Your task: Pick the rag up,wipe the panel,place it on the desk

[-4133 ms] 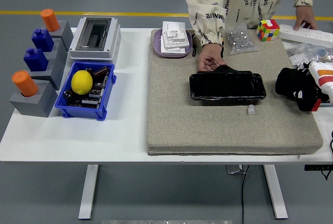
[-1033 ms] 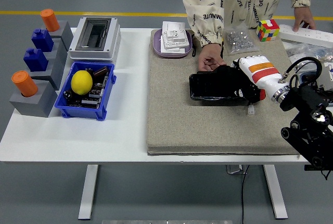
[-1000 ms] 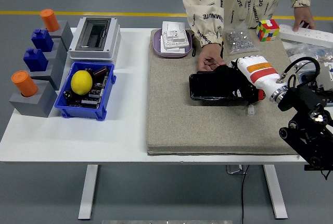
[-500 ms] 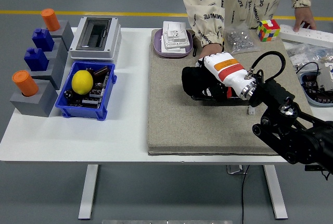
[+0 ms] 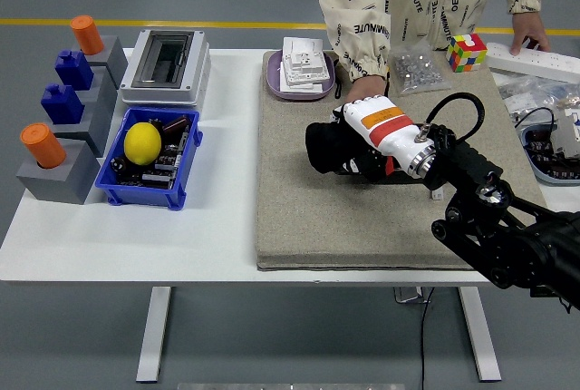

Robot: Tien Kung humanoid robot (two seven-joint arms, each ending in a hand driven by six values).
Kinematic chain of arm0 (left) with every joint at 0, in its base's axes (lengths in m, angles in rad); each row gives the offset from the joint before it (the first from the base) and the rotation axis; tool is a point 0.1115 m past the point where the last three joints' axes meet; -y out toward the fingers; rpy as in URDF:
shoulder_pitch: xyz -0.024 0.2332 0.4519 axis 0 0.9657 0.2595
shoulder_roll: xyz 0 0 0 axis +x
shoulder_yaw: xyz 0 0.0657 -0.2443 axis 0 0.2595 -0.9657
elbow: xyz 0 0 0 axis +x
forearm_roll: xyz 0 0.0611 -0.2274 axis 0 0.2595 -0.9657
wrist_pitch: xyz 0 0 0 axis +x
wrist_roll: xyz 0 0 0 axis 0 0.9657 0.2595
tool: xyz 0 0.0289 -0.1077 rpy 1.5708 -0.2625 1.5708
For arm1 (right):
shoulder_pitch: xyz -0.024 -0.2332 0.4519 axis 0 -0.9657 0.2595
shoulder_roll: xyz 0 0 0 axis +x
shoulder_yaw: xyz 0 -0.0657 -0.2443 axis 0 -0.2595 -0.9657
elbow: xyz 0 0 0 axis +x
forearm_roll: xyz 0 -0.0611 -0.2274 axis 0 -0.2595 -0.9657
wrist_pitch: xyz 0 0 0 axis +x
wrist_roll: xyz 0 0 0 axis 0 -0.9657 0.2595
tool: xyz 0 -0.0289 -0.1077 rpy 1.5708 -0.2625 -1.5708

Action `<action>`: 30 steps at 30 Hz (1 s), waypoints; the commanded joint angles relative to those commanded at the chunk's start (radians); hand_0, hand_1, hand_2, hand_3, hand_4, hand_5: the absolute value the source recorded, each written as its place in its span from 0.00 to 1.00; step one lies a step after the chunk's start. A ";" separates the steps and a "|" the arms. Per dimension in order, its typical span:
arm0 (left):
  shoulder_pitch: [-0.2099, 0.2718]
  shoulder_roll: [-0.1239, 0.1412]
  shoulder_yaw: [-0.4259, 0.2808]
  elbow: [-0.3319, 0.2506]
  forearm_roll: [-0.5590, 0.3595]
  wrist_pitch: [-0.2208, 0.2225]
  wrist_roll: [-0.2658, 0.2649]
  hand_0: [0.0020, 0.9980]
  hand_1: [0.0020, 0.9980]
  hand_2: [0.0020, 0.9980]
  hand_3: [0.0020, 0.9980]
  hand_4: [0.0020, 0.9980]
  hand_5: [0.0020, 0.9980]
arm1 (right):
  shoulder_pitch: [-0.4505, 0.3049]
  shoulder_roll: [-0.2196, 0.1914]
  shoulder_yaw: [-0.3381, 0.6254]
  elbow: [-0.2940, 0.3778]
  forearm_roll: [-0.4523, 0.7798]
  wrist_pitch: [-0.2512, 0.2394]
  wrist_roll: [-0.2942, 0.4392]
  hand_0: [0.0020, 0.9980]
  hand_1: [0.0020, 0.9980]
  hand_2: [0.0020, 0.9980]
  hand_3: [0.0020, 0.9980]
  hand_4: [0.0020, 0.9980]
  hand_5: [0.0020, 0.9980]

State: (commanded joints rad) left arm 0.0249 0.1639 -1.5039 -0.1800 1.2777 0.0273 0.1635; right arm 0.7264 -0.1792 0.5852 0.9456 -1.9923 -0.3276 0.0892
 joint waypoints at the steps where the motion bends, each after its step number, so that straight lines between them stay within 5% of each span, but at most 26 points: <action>1: 0.000 0.000 0.000 0.000 0.000 0.000 0.000 0.64 0.69 0.73 0.57 0.59 0.47 | -0.002 -0.004 0.001 -0.001 0.000 0.000 0.000 0.29 0.42 0.49 0.47 1.00 0.07; 11: -0.003 -0.003 0.004 0.000 -0.006 -0.001 -0.004 0.64 0.69 0.73 0.57 0.59 0.47 | -0.027 -0.060 0.023 -0.005 -0.001 0.002 0.001 0.29 0.42 0.49 0.47 1.00 0.07; 30: -0.008 -0.009 -0.007 0.000 -0.003 -0.001 -0.007 0.64 0.69 0.73 0.57 0.59 0.47 | -0.092 -0.252 0.110 -0.016 0.004 0.013 0.004 0.28 0.42 0.49 0.47 1.00 0.07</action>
State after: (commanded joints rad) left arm 0.0171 0.1549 -1.5111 -0.1800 1.2742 0.0259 0.1570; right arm 0.6341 -0.4315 0.6947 0.9301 -1.9886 -0.3143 0.0936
